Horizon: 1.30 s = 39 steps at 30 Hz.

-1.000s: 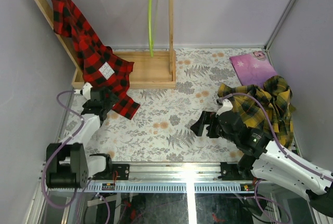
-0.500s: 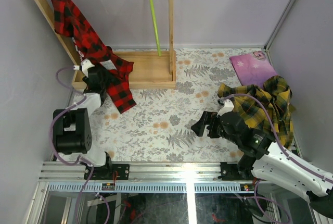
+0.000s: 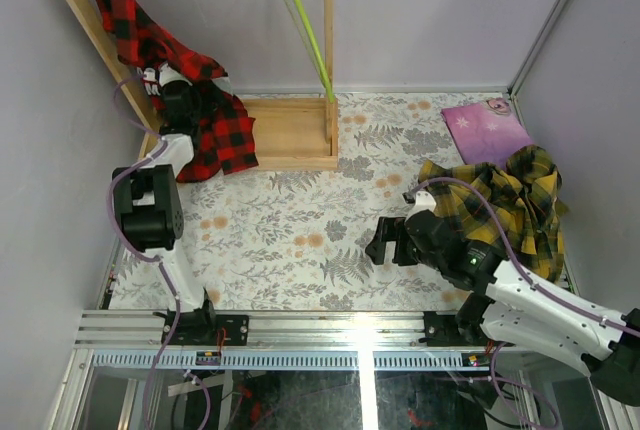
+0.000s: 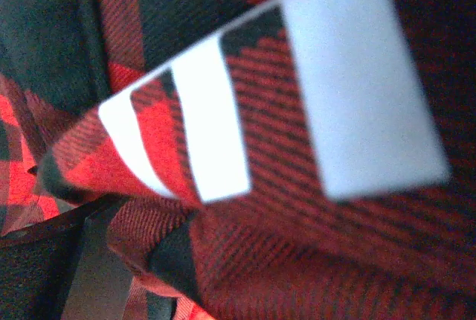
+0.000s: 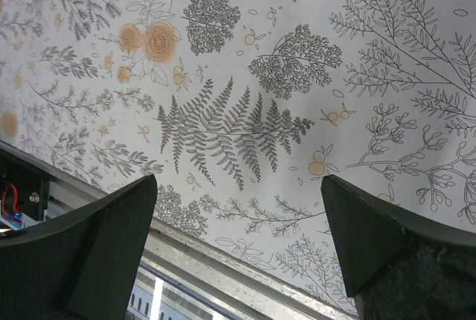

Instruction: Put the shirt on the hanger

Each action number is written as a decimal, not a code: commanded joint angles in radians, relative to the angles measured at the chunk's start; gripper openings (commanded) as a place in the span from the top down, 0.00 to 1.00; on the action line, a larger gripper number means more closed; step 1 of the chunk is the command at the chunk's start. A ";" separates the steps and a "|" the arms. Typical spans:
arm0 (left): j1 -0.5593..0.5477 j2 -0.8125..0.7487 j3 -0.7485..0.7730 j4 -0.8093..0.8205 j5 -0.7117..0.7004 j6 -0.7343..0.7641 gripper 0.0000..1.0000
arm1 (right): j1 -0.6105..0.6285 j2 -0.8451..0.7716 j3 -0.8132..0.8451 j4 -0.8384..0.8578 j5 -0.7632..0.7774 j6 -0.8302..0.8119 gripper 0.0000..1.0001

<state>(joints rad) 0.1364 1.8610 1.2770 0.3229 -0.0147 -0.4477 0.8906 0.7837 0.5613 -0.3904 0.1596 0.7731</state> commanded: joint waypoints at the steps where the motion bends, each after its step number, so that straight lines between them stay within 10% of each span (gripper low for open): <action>1: 0.006 0.064 0.116 0.137 0.058 -0.004 0.12 | 0.001 0.027 0.041 0.039 0.010 -0.028 0.01; 9: 0.009 0.146 0.214 0.225 0.115 -0.014 0.08 | 0.001 0.078 0.041 0.051 0.016 -0.044 0.01; 21: 0.010 0.015 -0.099 0.331 0.051 -0.080 0.03 | 0.002 0.054 0.065 0.022 0.014 -0.035 0.00; 39: 0.006 -0.379 -0.490 -0.003 -0.196 -0.274 0.00 | 0.002 -0.027 0.021 0.003 0.000 -0.002 0.01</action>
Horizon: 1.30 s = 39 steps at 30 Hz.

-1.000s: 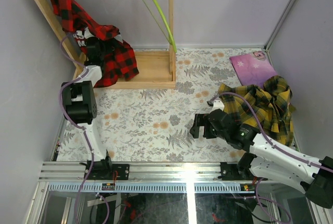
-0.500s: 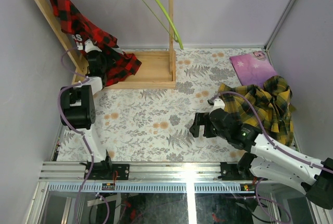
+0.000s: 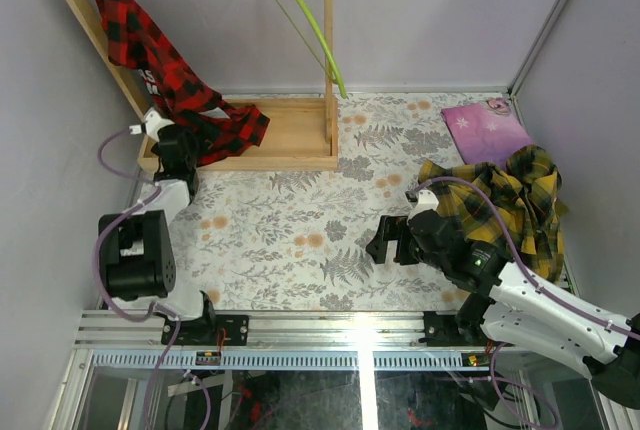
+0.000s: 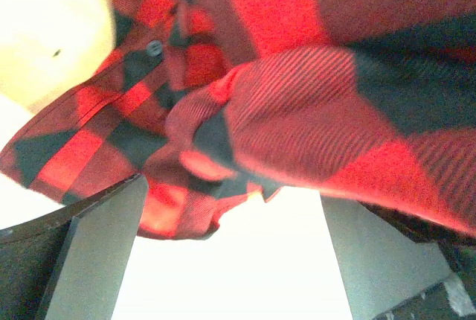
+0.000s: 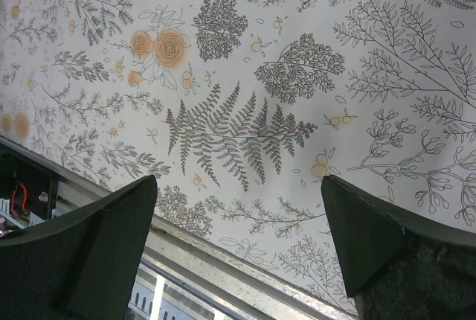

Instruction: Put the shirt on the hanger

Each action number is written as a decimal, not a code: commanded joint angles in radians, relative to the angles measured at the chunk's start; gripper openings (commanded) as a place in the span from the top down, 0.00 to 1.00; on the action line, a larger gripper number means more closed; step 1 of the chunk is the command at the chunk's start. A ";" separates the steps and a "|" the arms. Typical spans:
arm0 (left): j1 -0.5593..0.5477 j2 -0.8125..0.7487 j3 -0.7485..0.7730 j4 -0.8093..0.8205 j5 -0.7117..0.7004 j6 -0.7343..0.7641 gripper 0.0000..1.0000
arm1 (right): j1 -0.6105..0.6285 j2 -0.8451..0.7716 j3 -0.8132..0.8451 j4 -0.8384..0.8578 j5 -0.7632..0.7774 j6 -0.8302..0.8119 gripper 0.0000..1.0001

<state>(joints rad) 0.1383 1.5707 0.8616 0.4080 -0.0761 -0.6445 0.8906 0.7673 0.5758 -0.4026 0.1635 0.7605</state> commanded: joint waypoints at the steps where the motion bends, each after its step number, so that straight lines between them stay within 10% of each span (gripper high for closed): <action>1: 0.004 -0.103 -0.100 -0.117 -0.167 -0.096 0.00 | 0.002 -0.012 0.005 0.014 -0.005 0.011 0.01; 15: 0.005 -0.046 -0.167 -0.098 -0.106 -0.153 0.01 | 0.002 -0.041 -0.012 0.008 -0.005 0.013 0.01; 24: -0.039 -0.329 -0.246 -0.305 -0.020 -0.180 0.01 | 0.002 -0.073 0.045 -0.079 0.108 -0.044 0.01; 32: -0.481 -0.567 -0.134 -0.526 -0.446 -0.026 0.00 | 0.001 -0.089 0.066 -0.093 0.144 -0.059 0.01; 39: -0.535 -0.421 0.202 -0.656 -0.786 0.154 0.00 | 0.002 -0.120 0.052 -0.094 0.111 -0.020 0.01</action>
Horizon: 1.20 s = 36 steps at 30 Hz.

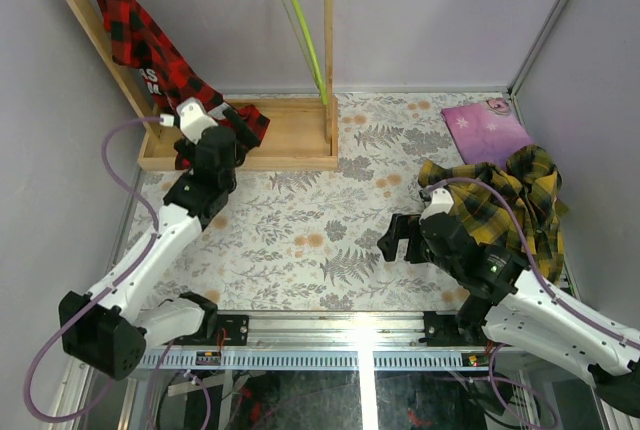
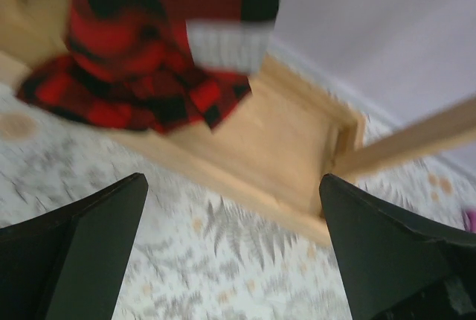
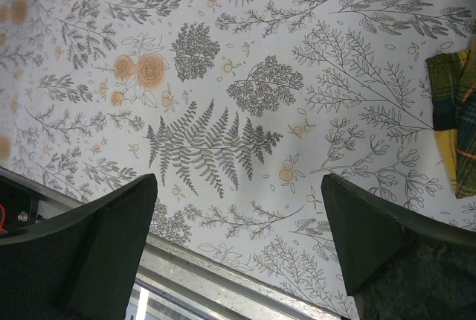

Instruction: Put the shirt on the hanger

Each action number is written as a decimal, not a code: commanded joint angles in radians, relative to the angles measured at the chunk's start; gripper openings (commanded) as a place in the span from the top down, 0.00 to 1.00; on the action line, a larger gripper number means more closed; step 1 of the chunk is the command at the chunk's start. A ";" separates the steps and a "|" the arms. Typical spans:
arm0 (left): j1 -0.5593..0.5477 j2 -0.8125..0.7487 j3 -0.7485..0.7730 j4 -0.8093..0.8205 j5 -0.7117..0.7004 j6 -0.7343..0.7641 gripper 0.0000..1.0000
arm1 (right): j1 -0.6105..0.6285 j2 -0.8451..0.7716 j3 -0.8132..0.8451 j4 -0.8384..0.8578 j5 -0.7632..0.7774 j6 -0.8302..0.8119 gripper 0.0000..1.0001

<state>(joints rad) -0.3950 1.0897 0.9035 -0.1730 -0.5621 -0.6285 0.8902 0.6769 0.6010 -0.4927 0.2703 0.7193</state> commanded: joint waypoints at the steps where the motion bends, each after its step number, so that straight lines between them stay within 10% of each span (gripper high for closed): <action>1: -0.002 0.076 0.194 -0.065 -0.332 0.169 0.00 | 0.003 -0.037 0.022 -0.004 0.002 0.027 0.01; 17: 0.280 0.301 0.601 -0.263 -0.303 0.283 0.00 | 0.002 -0.047 -0.013 0.017 -0.048 0.054 0.01; 36: 0.956 0.216 0.453 -0.343 0.129 0.043 0.00 | 0.002 0.019 -0.022 0.088 -0.113 0.057 0.00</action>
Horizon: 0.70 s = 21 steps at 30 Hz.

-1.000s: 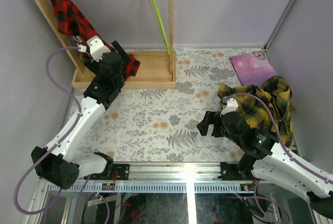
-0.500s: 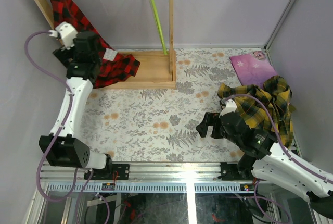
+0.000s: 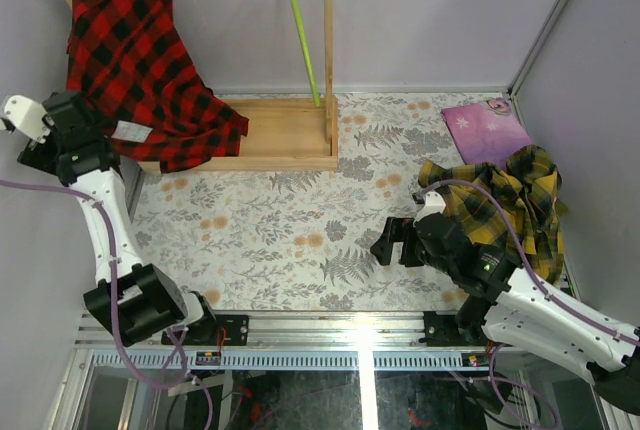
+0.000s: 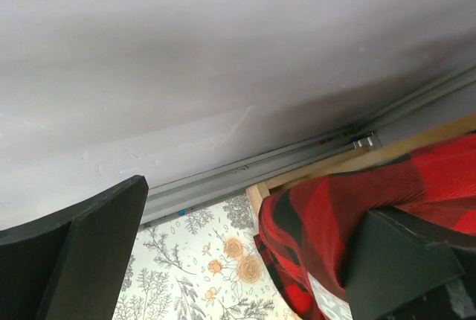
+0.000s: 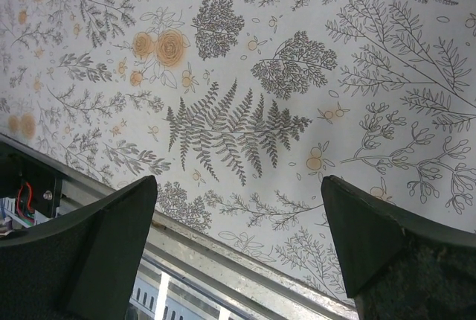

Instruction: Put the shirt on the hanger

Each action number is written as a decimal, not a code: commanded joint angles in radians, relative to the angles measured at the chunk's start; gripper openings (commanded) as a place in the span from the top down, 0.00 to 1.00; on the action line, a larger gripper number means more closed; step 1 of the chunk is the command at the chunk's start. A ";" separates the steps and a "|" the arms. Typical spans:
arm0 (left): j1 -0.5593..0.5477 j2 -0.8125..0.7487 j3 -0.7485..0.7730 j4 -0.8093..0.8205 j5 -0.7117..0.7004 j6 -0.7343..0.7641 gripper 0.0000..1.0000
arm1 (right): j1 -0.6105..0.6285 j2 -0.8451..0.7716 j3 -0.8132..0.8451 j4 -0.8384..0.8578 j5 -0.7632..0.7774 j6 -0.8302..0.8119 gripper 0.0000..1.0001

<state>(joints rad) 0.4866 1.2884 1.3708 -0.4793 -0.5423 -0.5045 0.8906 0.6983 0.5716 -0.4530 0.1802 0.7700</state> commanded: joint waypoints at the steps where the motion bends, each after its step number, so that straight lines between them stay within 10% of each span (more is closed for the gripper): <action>1: 0.082 0.022 -0.019 -0.034 0.141 -0.091 0.00 | 0.001 -0.004 0.008 0.047 -0.025 0.006 0.00; 9: 0.051 -0.130 -0.138 0.062 0.387 -0.062 0.00 | 0.002 -0.067 0.014 0.008 0.029 -0.019 0.01; 21: -0.105 -0.471 -0.338 -0.090 0.314 -0.088 0.00 | 0.002 -0.074 0.086 -0.038 0.118 -0.090 0.01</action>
<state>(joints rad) 0.4335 0.8974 1.0977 -0.4953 -0.2012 -0.5743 0.8902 0.6277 0.5888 -0.4900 0.2287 0.7139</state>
